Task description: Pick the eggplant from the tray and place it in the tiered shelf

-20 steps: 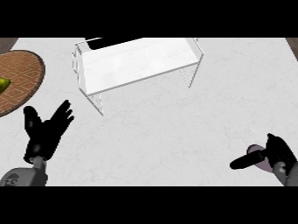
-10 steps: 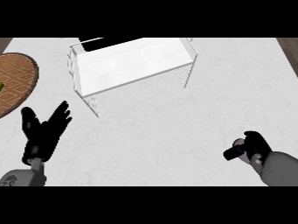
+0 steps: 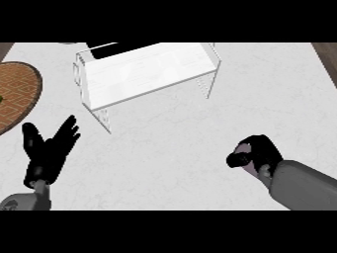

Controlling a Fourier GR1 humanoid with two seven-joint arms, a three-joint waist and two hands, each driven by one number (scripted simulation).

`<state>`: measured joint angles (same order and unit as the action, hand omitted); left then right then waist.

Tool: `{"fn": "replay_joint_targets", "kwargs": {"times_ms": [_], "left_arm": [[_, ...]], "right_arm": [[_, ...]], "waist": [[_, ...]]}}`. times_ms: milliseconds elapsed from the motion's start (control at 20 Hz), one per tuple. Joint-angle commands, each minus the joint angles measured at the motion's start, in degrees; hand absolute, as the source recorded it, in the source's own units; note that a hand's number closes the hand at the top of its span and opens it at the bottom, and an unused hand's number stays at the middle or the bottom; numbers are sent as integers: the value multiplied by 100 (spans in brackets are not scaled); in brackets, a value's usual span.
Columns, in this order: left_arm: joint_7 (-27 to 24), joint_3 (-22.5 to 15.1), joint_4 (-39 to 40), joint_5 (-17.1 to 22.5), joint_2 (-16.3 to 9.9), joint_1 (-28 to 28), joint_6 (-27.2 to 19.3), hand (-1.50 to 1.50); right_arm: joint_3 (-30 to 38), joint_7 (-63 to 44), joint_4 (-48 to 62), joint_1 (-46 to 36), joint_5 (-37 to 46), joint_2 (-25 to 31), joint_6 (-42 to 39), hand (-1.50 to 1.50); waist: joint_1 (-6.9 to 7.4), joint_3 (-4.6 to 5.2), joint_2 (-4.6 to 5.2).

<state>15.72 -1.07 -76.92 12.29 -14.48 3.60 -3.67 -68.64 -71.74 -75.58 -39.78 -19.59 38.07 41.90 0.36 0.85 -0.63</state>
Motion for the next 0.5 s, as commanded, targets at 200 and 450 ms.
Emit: {"fn": "replay_joint_targets", "kwargs": {"times_ms": [200, 450], "left_arm": [[100, -353, 62, -85, 131, 216, 220, 0], [29, -76, 115, -23, -11, 68, 143, 0]], "right_arm": [[-901, 1589, -1265, -1695, 1304, -1616, -624, 150], [-758, 1826, -1387, -2755, 1936, -2325, -499, 150]], "waist": [[764, -70, 69], [268, -74, 17]]}}
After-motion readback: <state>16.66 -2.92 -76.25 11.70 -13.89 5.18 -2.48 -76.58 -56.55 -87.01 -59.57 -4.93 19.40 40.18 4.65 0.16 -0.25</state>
